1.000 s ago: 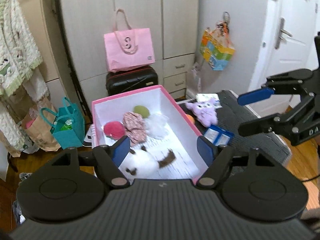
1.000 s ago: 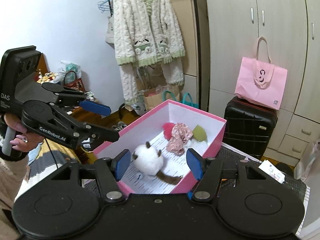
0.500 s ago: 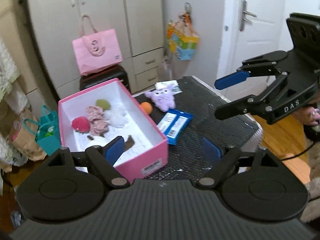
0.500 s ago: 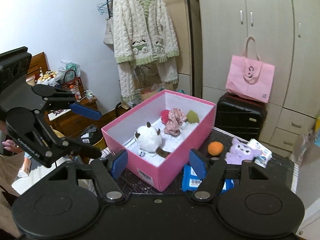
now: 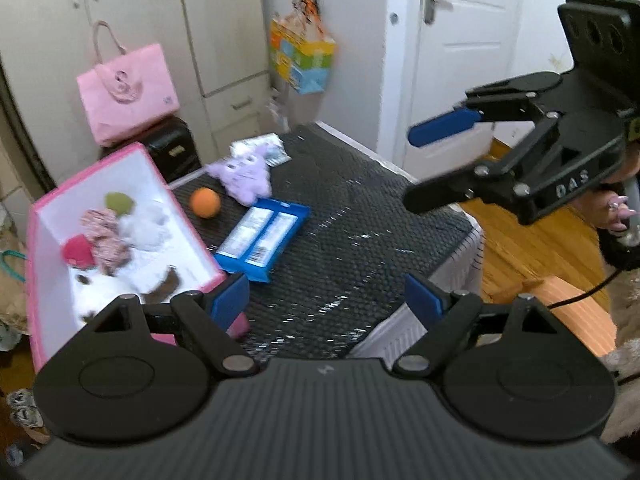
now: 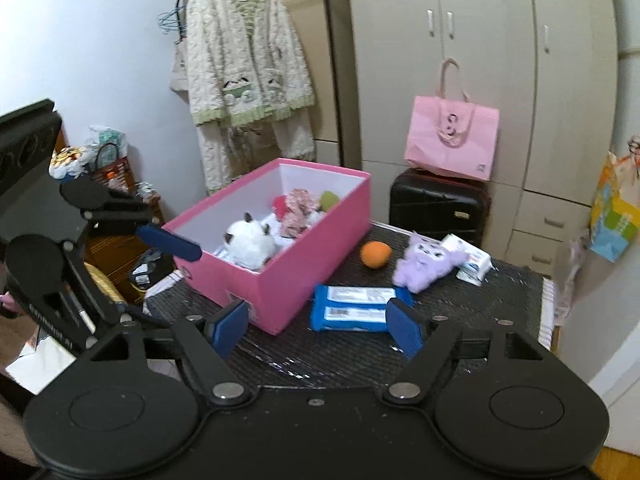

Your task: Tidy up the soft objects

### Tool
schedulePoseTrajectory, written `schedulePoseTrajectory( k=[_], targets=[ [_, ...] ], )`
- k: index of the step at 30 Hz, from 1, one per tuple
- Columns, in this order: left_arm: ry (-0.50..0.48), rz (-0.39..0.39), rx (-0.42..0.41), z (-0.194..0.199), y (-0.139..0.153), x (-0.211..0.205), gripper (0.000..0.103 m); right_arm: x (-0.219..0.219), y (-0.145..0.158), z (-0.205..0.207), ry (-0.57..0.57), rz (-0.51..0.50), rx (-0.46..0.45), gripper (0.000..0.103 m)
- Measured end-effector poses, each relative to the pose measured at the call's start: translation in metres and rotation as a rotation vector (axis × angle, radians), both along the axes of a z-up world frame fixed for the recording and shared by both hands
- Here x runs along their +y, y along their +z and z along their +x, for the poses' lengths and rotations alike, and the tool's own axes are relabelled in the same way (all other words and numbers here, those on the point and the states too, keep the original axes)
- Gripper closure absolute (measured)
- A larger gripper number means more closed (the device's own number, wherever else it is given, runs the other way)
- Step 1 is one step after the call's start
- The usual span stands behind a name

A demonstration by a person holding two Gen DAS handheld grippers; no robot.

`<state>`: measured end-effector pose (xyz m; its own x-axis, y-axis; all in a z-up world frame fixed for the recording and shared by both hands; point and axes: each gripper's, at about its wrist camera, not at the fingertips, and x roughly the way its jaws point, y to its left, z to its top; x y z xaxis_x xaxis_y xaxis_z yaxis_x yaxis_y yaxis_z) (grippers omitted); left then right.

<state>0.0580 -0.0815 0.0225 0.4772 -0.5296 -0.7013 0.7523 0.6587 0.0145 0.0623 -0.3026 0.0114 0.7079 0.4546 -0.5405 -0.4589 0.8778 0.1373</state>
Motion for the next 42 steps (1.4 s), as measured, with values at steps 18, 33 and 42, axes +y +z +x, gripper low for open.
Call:
schedulePoseTrajectory(
  k=[18,33,42],
  targets=[
    [0.235,-0.063,-0.084,0.027,-0.072,-0.055,0.037,-0.036,-0.065,0.059,0.015,0.026,-0.010,0.023],
    [0.526,-0.029,-0.177,0.068,-0.123,-0.089,0.043,-0.035,-0.117,0.154,0.032,0.154,0.198,0.023],
    [0.647,-0.030,-0.231,0.072,-0.143,-0.094,0.049,-0.028,-0.145,0.186,0.030,0.171,0.287,0.036]
  ],
)
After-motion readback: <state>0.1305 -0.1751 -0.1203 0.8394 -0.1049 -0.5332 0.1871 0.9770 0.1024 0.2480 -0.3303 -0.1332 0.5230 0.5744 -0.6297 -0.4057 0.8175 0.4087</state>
